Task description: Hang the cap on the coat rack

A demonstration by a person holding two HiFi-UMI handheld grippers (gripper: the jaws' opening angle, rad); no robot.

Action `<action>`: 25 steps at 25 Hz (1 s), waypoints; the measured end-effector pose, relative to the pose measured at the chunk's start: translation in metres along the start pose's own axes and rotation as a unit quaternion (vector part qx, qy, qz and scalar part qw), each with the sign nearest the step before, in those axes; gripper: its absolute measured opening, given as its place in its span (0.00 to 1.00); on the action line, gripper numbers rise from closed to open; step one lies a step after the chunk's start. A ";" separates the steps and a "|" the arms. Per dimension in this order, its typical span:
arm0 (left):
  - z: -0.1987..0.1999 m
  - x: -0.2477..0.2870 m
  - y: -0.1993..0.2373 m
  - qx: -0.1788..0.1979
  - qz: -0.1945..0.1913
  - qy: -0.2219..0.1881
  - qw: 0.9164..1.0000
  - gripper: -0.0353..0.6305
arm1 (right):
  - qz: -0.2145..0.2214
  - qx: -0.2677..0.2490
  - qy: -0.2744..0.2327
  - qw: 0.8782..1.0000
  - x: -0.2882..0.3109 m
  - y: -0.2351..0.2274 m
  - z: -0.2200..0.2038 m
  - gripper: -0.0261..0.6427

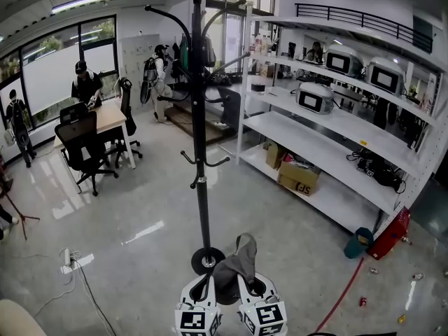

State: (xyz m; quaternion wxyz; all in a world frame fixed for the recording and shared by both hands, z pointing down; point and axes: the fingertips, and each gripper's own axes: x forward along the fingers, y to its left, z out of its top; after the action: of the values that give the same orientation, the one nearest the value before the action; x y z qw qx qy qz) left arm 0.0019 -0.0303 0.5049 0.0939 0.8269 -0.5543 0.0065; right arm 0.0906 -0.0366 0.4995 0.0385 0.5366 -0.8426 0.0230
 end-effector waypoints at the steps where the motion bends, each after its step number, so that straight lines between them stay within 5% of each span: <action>1: -0.001 0.001 0.002 0.000 0.001 0.001 1.000 0.06 | -0.002 -0.001 0.000 1.000 0.001 -0.003 -0.002 0.09; 25: 0.009 0.065 0.038 -0.002 -0.006 0.000 1.000 0.06 | -0.009 -0.008 0.002 1.000 0.068 -0.024 0.000 0.09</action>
State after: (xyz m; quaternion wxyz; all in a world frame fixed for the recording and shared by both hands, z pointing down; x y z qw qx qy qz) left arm -0.0087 -0.1053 0.5097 0.0955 0.8299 -0.5497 0.0048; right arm 0.0837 -0.1080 0.5054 0.0451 0.5438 -0.8378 0.0171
